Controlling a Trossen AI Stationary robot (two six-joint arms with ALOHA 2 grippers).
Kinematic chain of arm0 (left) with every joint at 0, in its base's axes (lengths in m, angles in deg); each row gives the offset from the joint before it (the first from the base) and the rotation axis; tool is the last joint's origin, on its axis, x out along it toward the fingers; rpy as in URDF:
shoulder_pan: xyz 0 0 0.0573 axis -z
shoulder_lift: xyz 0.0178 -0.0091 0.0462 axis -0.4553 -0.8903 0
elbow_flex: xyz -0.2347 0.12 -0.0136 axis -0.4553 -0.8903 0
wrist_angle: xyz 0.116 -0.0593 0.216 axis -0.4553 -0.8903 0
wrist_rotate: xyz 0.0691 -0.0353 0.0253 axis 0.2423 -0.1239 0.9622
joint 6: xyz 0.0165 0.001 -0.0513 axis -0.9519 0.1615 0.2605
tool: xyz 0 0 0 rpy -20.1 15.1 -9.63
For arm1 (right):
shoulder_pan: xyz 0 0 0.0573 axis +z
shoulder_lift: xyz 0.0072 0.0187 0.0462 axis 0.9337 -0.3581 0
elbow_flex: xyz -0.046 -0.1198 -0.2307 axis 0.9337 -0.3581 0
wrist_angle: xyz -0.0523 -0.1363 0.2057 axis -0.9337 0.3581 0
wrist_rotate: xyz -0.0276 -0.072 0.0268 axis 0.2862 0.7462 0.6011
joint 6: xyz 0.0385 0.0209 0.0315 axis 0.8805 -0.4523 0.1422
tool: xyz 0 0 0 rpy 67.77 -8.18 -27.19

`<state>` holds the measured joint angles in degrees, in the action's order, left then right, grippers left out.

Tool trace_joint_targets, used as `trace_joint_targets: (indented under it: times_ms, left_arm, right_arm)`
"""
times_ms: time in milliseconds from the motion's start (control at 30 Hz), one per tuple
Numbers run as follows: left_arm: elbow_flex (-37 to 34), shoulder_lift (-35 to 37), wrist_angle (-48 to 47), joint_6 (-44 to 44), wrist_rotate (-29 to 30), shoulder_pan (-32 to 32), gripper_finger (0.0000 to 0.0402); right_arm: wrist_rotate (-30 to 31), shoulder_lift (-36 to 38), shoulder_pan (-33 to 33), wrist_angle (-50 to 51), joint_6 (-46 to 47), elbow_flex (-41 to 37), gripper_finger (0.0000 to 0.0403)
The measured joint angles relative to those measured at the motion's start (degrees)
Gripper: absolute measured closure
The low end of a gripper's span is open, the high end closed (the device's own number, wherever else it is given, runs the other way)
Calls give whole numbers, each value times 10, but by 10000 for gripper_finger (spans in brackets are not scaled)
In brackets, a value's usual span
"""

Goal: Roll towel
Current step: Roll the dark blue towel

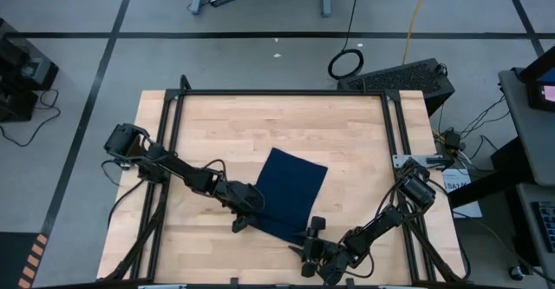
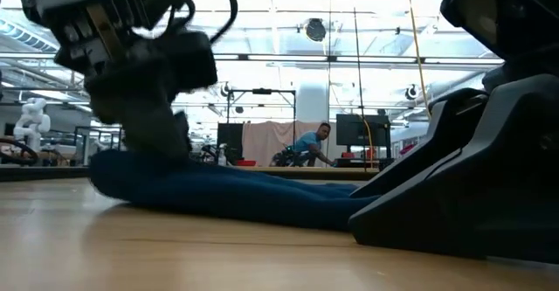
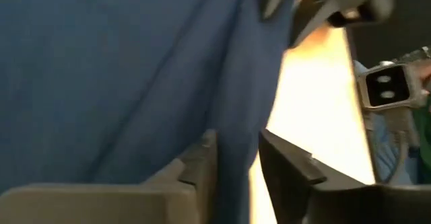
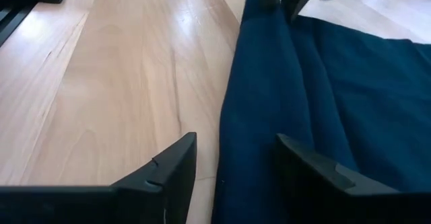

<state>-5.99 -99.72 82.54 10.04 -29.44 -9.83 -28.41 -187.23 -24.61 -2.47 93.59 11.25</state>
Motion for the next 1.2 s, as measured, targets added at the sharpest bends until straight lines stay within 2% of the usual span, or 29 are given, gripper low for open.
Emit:
trace_joint_targets:
  times_ms: [167, 267, 467, 600, 733, 900, 1200]
  left_arm:
    - [0, 52, -1, -73, 2, 4, 241]
    - [0, 70, 7, -141, 43, 27, 222]
    - [0, 36, -6, -280, 181, 124, 194]
    - [1, 12, 9, -325, 288, 184, 183]
    - [0, -8, -3, -347, 369, 212, 182]
    - [0, -28, -5, -368, 392, 211, 182]
    - [0, -47, -12, -367, 370, 177, 182]
  right_arm:
    - [-2, 0, 0, 2, 11, 0, 228]
    - [-2, 0, 0, 3, 14, 0, 231]
    - [-2, -1, 0, 2, 19, -1, 231]
    - [-2, -1, 0, 5, 27, -1, 231]
    - [-3, -1, -1, 4, 27, -1, 232]
    - [-3, -1, -1, 1, 28, -2, 232]
    - [-6, -1, -1, -2, 30, -2, 232]
